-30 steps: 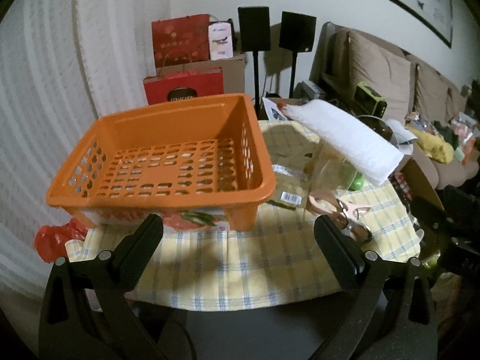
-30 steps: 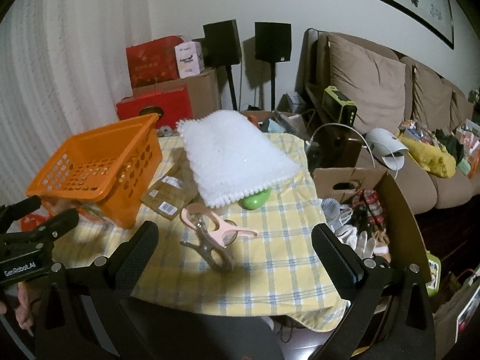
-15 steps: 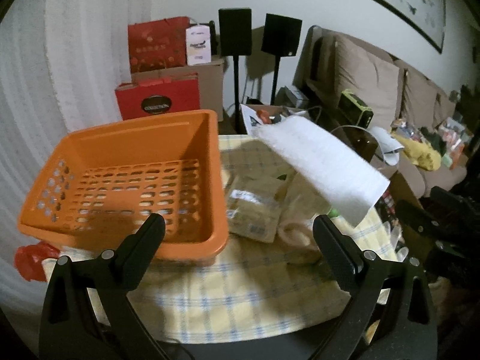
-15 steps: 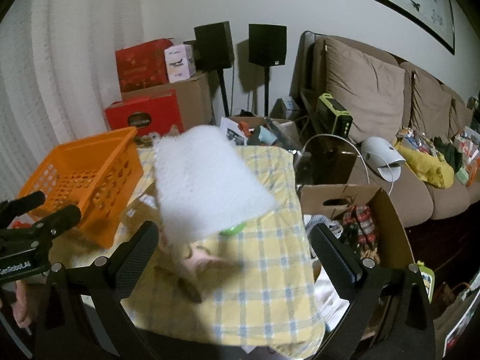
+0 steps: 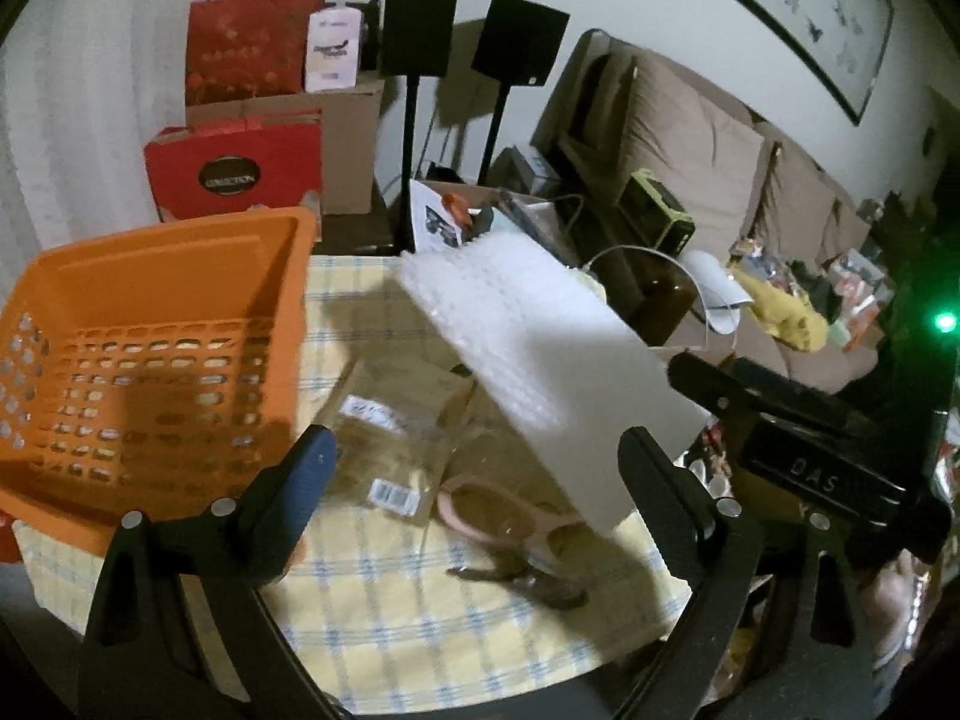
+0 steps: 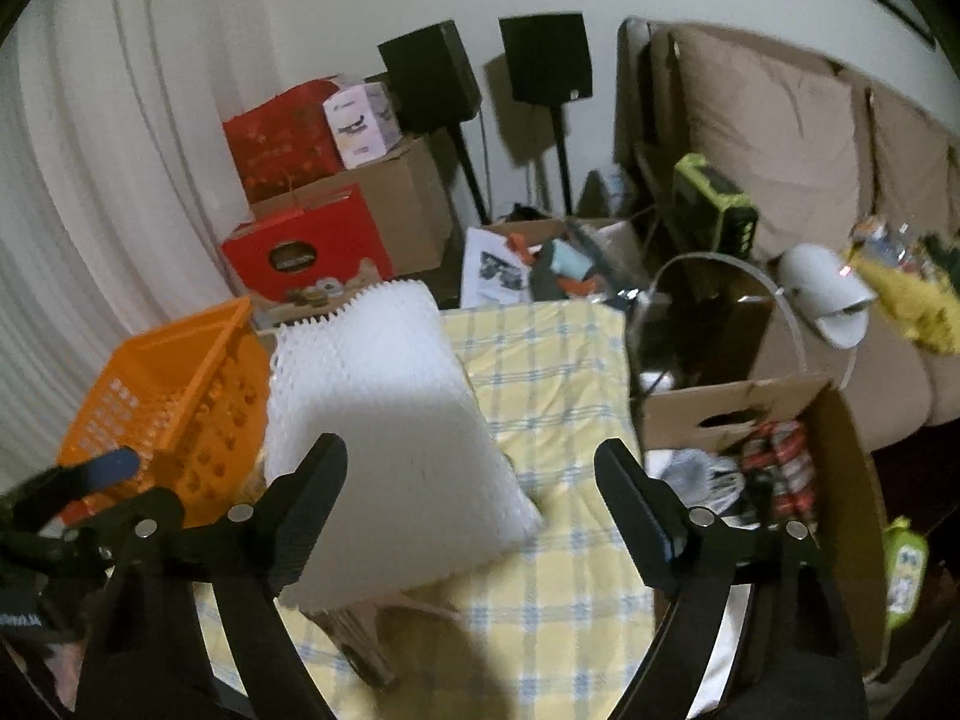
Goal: Organize objects
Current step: 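Grasp the white foam net sleeve with the right gripper and lift it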
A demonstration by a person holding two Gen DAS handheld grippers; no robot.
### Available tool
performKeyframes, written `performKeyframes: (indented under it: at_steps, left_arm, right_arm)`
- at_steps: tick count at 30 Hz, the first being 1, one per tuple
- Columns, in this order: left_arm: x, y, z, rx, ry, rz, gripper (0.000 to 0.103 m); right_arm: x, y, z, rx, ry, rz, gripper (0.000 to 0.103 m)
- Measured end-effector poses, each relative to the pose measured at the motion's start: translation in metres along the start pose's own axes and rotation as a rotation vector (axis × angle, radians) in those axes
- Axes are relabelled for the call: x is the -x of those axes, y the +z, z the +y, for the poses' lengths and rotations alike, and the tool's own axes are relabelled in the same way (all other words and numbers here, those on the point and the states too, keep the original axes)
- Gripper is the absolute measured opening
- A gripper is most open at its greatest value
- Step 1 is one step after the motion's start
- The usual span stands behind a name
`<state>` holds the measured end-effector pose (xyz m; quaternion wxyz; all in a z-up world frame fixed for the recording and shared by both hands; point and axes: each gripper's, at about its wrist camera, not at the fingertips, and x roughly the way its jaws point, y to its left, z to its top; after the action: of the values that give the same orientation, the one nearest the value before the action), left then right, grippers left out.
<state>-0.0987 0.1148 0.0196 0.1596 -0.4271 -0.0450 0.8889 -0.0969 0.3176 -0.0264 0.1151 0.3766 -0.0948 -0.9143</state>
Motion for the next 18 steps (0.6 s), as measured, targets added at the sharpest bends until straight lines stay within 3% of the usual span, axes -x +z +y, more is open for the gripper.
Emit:
performKeyframes:
  at_steps: [3,12,18]
  left_arm:
    - [-0.015,0.005,-0.006,0.002,-0.013,0.031,0.083]
    - [-0.052,0.004,-0.003,0.037,-0.059,0.112,0.076]
    - [-0.063,0.001,0.0,0.068,-0.119,0.154,0.054]
  right_arm:
    - [-0.008,0.003,-0.007,-0.043,0.05,0.02,0.077]
    - [-0.03,0.001,-0.015,-0.069,0.145,0.087,0.071]
    - [-0.035,-0.005,-0.009,-0.06,0.189,0.119,0.037]
